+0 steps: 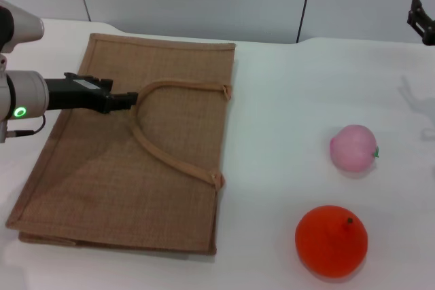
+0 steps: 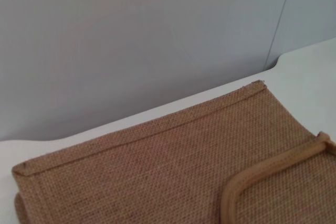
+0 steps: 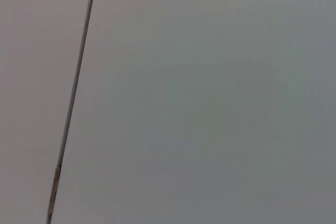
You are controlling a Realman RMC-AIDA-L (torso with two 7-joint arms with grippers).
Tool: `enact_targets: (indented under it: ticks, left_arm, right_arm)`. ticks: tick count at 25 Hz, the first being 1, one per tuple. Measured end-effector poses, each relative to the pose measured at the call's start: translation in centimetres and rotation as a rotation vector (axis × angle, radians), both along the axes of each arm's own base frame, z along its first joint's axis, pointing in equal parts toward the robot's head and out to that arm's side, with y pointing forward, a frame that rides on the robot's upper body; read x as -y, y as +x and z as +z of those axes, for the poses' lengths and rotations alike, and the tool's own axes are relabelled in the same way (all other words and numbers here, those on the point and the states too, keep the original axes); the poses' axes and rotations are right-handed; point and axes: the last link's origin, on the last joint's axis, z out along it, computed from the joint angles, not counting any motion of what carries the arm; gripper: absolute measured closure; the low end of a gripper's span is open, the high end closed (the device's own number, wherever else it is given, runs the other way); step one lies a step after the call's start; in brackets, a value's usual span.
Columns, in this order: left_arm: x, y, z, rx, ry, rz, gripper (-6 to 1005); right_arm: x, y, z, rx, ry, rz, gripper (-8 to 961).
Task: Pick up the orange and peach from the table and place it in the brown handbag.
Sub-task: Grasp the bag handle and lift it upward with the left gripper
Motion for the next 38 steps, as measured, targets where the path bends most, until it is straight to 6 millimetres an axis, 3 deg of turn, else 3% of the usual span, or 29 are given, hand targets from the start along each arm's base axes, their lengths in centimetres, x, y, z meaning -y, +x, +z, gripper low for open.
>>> enact_targets:
  ticks: [21,38]
  left_arm:
    - [-0.8,1.4,-0.7,-0.054,-0.076,-0.023,448]
    - [-0.5,1.1,-1.2,-0.039,-0.093,-0.003,450]
  right_arm:
    - [0.0,-0.1,0.0,-0.005,-0.001,0.002,76]
    - [-0.1,-0.2,0.0,-0.008,-0.001,0.003,77]
